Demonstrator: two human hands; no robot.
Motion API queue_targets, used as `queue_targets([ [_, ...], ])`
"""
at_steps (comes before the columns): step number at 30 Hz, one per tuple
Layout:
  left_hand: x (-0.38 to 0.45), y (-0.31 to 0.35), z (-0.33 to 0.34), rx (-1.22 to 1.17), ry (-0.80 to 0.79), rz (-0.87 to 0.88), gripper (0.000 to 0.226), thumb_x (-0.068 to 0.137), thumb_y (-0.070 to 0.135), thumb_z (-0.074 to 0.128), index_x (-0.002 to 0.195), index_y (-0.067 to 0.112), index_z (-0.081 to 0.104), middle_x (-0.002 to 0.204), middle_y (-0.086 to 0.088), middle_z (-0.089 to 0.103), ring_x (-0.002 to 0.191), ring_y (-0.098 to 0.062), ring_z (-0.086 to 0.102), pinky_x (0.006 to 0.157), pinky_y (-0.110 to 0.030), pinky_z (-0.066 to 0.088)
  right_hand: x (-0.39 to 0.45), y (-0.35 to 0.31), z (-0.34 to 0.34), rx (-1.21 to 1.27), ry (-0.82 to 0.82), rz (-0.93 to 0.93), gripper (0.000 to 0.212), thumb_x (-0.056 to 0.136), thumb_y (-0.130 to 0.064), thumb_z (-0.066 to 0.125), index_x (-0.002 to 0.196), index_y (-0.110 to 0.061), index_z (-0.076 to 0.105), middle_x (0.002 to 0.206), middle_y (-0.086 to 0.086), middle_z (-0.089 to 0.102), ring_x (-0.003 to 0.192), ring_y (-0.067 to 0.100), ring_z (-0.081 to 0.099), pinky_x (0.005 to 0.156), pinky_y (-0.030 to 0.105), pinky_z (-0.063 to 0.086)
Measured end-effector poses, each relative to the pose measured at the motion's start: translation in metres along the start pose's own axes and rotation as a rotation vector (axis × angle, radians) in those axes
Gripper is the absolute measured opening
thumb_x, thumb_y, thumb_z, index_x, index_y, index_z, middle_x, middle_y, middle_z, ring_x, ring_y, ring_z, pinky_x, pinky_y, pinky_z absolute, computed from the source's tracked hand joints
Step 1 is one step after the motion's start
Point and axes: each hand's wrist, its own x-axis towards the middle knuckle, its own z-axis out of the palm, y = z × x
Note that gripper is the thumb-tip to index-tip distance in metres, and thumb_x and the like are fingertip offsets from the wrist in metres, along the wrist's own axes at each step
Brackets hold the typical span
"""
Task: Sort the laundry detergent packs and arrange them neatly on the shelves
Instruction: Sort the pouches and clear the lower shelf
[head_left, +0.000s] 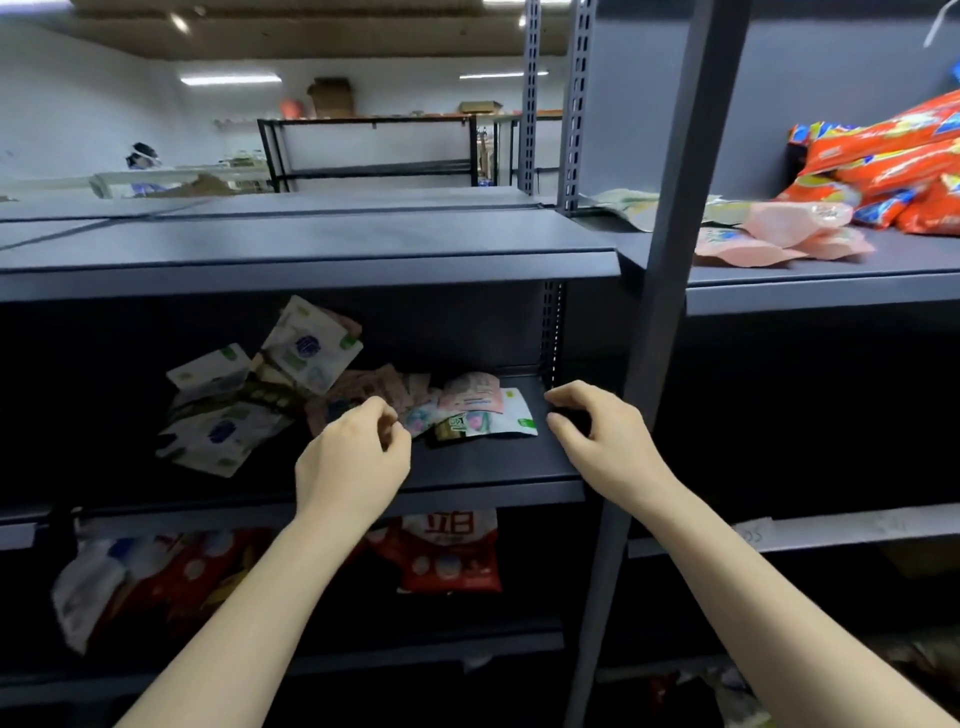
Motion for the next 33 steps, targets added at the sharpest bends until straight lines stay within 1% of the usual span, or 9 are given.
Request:
queue_targets([
  [3,0.002,-0.019,0.007,0.016,-0.052,-0.053,0.012,0.093,0.032,0.045,0.095,0.025,0.055,0.075,0.010,0.056,0.069,-0.015,0.054,0.055,-0.027,0.037,0.005,0.004,0.022,-0.016,-0.063,0.005,0.025,0.092,-0.025,0.055,0.116,-0.023,0.060,0.113,-0.010,0.062,0.109,0.009,0.053,0.091,0.027,0.042],
  [6,0.009,-0.032,0.016,0.024,-0.090,-0.101,0.012,0.094,0.033,0.045,0.097,0.026,0.055,0.083,0.008,0.060,0.074,-0.016,0.057,0.061,-0.029,0.045,0.014,0.012,0.041,-0.005,-0.116,0.019,0.026,0.092,-0.027,0.054,0.117,-0.024,0.059,0.114,-0.014,0.059,0.113,0.007,0.050,0.093,0.026,0.040],
  [9,0.019,-0.043,0.027,0.038,-0.136,-0.140,0.012,0.094,0.033,0.045,0.098,0.026,0.054,0.085,0.007,0.062,0.075,-0.016,0.059,0.065,-0.031,0.051,0.026,0.023,0.057,0.004,-0.144,0.046,0.028,0.091,-0.026,0.055,0.118,-0.022,0.059,0.117,-0.009,0.060,0.115,0.009,0.051,0.094,0.026,0.041],
  [14,0.044,-0.056,0.047,0.104,-0.121,-0.175,0.025,0.094,0.035,0.044,0.110,0.019,0.053,0.093,0.000,0.062,0.077,-0.022,0.058,0.059,-0.030,0.044,0.052,0.047,0.081,0.016,-0.199,0.082,0.031,0.089,-0.026,0.055,0.119,-0.020,0.059,0.118,-0.006,0.061,0.114,0.011,0.052,0.088,0.023,0.040],
  [19,0.066,-0.067,0.067,0.171,-0.170,-0.254,0.020,0.090,0.036,0.046,0.089,0.017,0.053,0.087,-0.004,0.061,0.073,-0.024,0.056,0.064,-0.032,0.048,0.081,0.069,0.100,-0.018,-0.272,0.163,0.031,0.089,-0.030,0.054,0.120,-0.026,0.057,0.122,-0.008,0.058,0.109,0.013,0.054,0.078,0.024,0.039],
  [21,0.073,-0.072,0.073,0.193,-0.203,-0.287,0.022,0.088,0.036,0.048,0.094,0.016,0.055,0.091,-0.005,0.061,0.078,-0.027,0.056,0.065,-0.031,0.045,0.090,0.075,0.107,-0.049,-0.295,0.177,0.033,0.088,-0.029,0.055,0.121,-0.025,0.057,0.125,-0.007,0.057,0.111,0.016,0.055,0.078,0.026,0.041],
  [24,0.080,-0.082,0.083,0.170,-0.246,-0.323,0.029,0.088,0.036,0.048,0.107,0.016,0.057,0.103,-0.009,0.061,0.092,-0.031,0.059,0.068,-0.030,0.041,0.099,0.079,0.117,-0.083,-0.327,0.173,0.035,0.090,-0.029,0.055,0.124,-0.022,0.056,0.128,-0.002,0.057,0.114,0.021,0.055,0.088,0.031,0.046],
  [28,0.094,-0.093,0.098,0.167,-0.267,-0.317,0.035,0.095,0.039,0.039,0.124,0.024,0.054,0.120,-0.010,0.060,0.105,-0.032,0.058,0.079,-0.033,0.046,0.104,0.080,0.130,-0.099,-0.344,0.163,0.037,0.092,-0.031,0.055,0.126,-0.019,0.055,0.128,0.002,0.056,0.112,0.023,0.056,0.091,0.035,0.047],
  [33,0.120,-0.110,0.122,0.162,-0.285,-0.266,0.034,0.100,0.034,0.033,0.123,0.019,0.054,0.124,-0.013,0.058,0.110,-0.033,0.056,0.085,-0.037,0.048,0.119,0.079,0.146,-0.151,-0.327,0.164,0.037,0.093,-0.032,0.055,0.125,-0.015,0.056,0.125,0.007,0.057,0.110,0.027,0.056,0.089,0.038,0.048],
])
